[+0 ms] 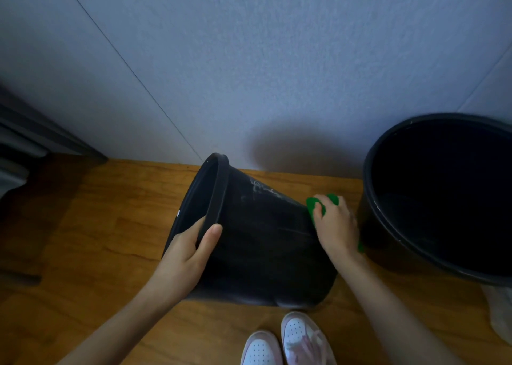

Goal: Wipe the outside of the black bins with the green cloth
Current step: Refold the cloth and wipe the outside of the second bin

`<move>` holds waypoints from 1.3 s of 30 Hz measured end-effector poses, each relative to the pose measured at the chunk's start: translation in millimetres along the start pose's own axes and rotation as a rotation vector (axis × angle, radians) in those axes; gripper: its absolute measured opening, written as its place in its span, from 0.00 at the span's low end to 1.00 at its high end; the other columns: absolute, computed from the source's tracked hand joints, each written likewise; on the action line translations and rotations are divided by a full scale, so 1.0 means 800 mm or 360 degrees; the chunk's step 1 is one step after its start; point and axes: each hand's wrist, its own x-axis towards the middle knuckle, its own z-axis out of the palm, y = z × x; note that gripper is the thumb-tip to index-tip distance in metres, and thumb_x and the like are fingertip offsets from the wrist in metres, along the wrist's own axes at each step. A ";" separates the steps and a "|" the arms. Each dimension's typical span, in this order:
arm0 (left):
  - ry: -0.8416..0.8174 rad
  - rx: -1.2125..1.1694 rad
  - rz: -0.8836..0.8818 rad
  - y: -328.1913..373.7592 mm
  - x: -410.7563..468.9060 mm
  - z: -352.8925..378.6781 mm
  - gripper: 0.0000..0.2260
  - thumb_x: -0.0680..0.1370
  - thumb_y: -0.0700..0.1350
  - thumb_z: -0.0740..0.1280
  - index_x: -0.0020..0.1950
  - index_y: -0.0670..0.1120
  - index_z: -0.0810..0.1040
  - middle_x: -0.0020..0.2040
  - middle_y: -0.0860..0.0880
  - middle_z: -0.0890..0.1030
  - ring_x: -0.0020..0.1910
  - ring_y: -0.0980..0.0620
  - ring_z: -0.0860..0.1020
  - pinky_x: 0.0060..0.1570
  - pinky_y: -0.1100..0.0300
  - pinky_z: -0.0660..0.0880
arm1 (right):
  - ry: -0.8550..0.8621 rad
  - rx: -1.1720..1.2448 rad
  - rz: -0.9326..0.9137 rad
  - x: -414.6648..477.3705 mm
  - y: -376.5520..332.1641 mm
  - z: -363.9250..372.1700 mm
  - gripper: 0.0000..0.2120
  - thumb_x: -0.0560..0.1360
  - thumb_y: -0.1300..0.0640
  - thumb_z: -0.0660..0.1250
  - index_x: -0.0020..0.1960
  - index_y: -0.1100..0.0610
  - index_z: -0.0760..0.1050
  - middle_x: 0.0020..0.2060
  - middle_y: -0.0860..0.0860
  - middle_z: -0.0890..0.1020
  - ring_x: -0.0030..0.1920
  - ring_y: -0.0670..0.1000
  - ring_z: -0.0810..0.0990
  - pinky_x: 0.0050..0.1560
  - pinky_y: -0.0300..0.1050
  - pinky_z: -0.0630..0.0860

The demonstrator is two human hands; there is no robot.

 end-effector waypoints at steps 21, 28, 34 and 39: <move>-0.0036 0.0035 -0.0087 0.003 0.001 -0.002 0.12 0.74 0.53 0.55 0.49 0.53 0.75 0.45 0.66 0.81 0.46 0.63 0.80 0.40 0.73 0.74 | 0.0161 0.0221 -0.0258 -0.010 -0.031 -0.002 0.14 0.76 0.57 0.62 0.60 0.51 0.77 0.60 0.56 0.74 0.60 0.59 0.72 0.57 0.49 0.69; -0.0148 -0.0269 -0.0344 0.019 0.016 -0.004 0.13 0.80 0.37 0.55 0.60 0.46 0.75 0.44 0.56 0.83 0.54 0.58 0.78 0.39 0.76 0.72 | 0.0228 0.0189 -0.0200 -0.005 -0.008 0.002 0.15 0.77 0.57 0.62 0.62 0.52 0.76 0.61 0.56 0.73 0.61 0.59 0.72 0.59 0.50 0.69; -0.0060 -0.0430 -0.0924 0.044 0.065 -0.013 0.18 0.75 0.61 0.61 0.50 0.48 0.80 0.50 0.45 0.83 0.49 0.46 0.81 0.47 0.54 0.75 | 0.0344 0.0228 -0.0366 -0.013 -0.013 0.007 0.13 0.75 0.59 0.65 0.59 0.54 0.78 0.59 0.58 0.76 0.60 0.60 0.73 0.58 0.50 0.70; 0.0101 -0.0213 -0.0711 0.044 0.063 -0.007 0.11 0.80 0.55 0.57 0.45 0.54 0.77 0.48 0.51 0.81 0.51 0.50 0.79 0.56 0.51 0.74 | 0.0408 0.0272 -0.0428 -0.020 -0.010 0.008 0.13 0.73 0.61 0.67 0.58 0.56 0.79 0.56 0.58 0.77 0.58 0.60 0.74 0.56 0.51 0.72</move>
